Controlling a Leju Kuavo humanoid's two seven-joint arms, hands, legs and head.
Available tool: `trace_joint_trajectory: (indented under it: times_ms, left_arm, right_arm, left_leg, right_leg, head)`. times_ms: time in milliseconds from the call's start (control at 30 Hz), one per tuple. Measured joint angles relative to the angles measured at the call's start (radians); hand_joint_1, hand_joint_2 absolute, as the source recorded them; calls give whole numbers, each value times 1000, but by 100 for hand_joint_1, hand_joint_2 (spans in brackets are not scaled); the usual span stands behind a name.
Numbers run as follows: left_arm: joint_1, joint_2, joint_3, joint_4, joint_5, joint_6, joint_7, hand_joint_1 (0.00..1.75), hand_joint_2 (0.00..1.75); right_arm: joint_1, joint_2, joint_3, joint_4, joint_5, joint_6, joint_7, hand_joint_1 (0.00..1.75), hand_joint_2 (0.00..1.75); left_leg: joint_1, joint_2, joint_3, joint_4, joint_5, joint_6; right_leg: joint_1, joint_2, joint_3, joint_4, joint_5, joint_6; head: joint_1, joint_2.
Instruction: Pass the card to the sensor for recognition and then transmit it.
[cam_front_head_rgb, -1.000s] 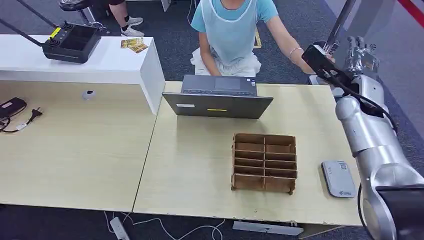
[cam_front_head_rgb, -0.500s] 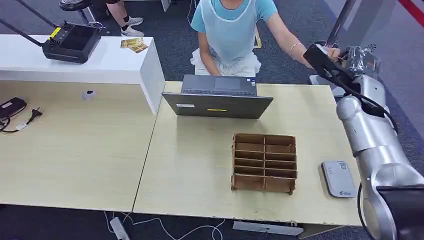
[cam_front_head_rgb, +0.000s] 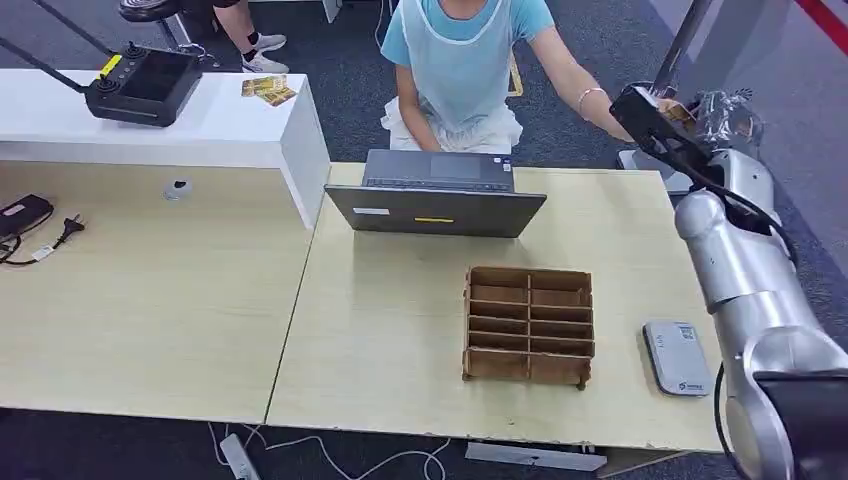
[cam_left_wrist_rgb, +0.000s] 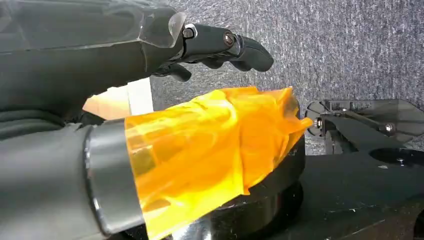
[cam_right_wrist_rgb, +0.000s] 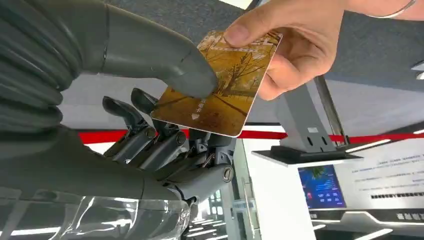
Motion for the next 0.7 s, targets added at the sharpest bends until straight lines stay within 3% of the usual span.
trace_joint_trajectory:
  times_ms: [133, 333, 367, 600, 633, 700]
  left_arm:
    - [0, 0, 0, 0, 1, 0, -1, 0, 0]
    - [0, 0, 0, 0, 5, 2, -10, 0, 0]
    - [0, 0, 0, 0, 6, 3, -11, 0, 175]
    - [0, 0, 0, 0, 18, 19, -19, 0, 175]
    - [0, 0, 0, 0, 20, 21, -20, 0, 0]
    - [0, 0, 0, 0, 23, 26, -22, 0, 0]
  right_arm:
    - [0, 0, -1, -8, -11, -8, -13, 175, 175]
    - [23, 0, -22, -69, -67, -79, -54, 175, 175]
    - [30, 0, -29, -86, -89, -81, -64, 175, 175]
    - [66, 0, -104, -174, -309, -39, -146, 175, 175]
    - [70, 0, -117, -182, -350, -25, -158, 175, 175]
    - [75, 0, -144, -198, -421, 3, -177, 175, 175]
  left_leg:
    - [0, 0, 0, 0, 0, 0]
    - [0, 0, 0, 0, 0, 0]
    - [0, 0, 0, 0, 0, 0]
    - [0, 0, 0, 0, 0, 0]
    - [0, 0, 0, 0, 0, 0]
    - [0, 0, 0, 0, 0, 0]
  right_leg:
    - [0, 0, 0, 0, 0, 0]
    - [0, 0, 0, 0, 0, 0]
    - [0, 0, 0, 0, 0, 0]
    - [0, 0, 0, 0, 0, 0]
    - [0, 0, 0, 0, 0, 0]
    - [0, 0, 0, 0, 0, 0]
  head:
    - [0, 0]
    - [0, 0]
    - [0, 0]
    - [0, 0]
    - [0, 0]
    - [0, 0]
